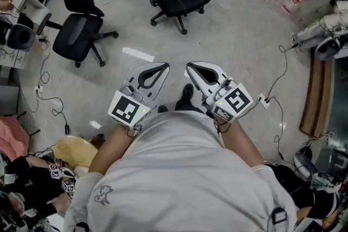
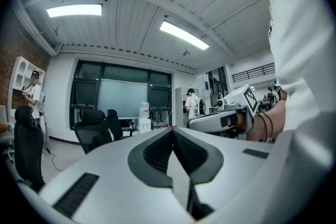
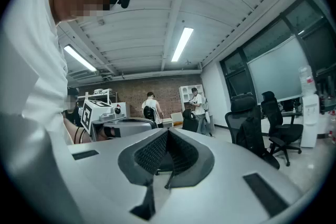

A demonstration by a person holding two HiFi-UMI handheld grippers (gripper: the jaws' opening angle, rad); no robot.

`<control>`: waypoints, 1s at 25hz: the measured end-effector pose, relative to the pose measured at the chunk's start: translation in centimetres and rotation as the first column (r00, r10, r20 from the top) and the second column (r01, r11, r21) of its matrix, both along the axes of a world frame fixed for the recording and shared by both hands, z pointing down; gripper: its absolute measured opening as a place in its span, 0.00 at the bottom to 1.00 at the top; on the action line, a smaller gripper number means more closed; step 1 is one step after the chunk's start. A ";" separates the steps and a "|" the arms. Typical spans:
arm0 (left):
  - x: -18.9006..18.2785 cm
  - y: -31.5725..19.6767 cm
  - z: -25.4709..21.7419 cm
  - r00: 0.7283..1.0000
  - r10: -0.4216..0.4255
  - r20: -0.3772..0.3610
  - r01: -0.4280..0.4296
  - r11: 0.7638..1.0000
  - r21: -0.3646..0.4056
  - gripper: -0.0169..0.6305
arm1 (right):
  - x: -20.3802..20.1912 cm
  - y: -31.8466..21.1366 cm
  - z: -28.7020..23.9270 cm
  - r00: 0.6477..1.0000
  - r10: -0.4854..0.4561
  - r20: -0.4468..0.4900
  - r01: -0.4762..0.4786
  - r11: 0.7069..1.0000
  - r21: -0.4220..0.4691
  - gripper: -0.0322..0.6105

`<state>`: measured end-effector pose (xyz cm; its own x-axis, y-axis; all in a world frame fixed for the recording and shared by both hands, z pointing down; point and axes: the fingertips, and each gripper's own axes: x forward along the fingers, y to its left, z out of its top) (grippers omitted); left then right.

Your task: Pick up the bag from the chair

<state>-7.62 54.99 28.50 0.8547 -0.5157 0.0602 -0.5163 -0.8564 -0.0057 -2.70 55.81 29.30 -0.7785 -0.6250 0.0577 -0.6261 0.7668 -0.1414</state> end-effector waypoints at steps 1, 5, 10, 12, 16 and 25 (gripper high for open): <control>-0.1 -0.1 0.1 1.000 -0.005 -0.002 0.005 1.000 -0.003 0.04 | 0.0 -0.1 0.0 1.000 0.000 0.003 0.000 1.000 -0.002 0.10; -0.4 -0.6 0.2 1.000 -0.022 -0.010 0.022 1.000 -0.018 0.04 | 0.4 -0.5 0.2 1.000 0.007 0.011 -0.007 1.000 -0.007 0.10; -0.3 -2.5 0.4 0.999 -0.054 0.002 0.055 0.998 -0.026 0.04 | 1.5 -2.0 0.9 1.000 0.017 0.005 -0.017 1.000 -0.022 0.10; 0.1 -3.3 0.5 0.998 -0.057 0.001 0.057 0.998 -0.024 0.04 | 2.3 -3.0 1.3 1.000 0.019 0.003 -0.019 0.999 -0.028 0.10; 1.1 -5.4 1.2 0.997 -0.074 0.007 0.075 0.997 -0.035 0.04 | 4.2 -5.1 1.8 1.000 0.020 -0.001 -0.020 0.999 -0.032 0.10; 7.3 -11.7 1.9 0.995 -0.094 0.017 0.095 0.994 -0.051 0.04 | 11.8 -11.8 2.1 0.999 0.024 0.037 -0.022 0.999 -0.045 0.10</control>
<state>-0.30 43.26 30.45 0.8010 -0.5902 0.1006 -0.5953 -0.8030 0.0291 9.07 44.00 31.36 -0.7660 -0.6403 0.0573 -0.6373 0.7445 -0.1989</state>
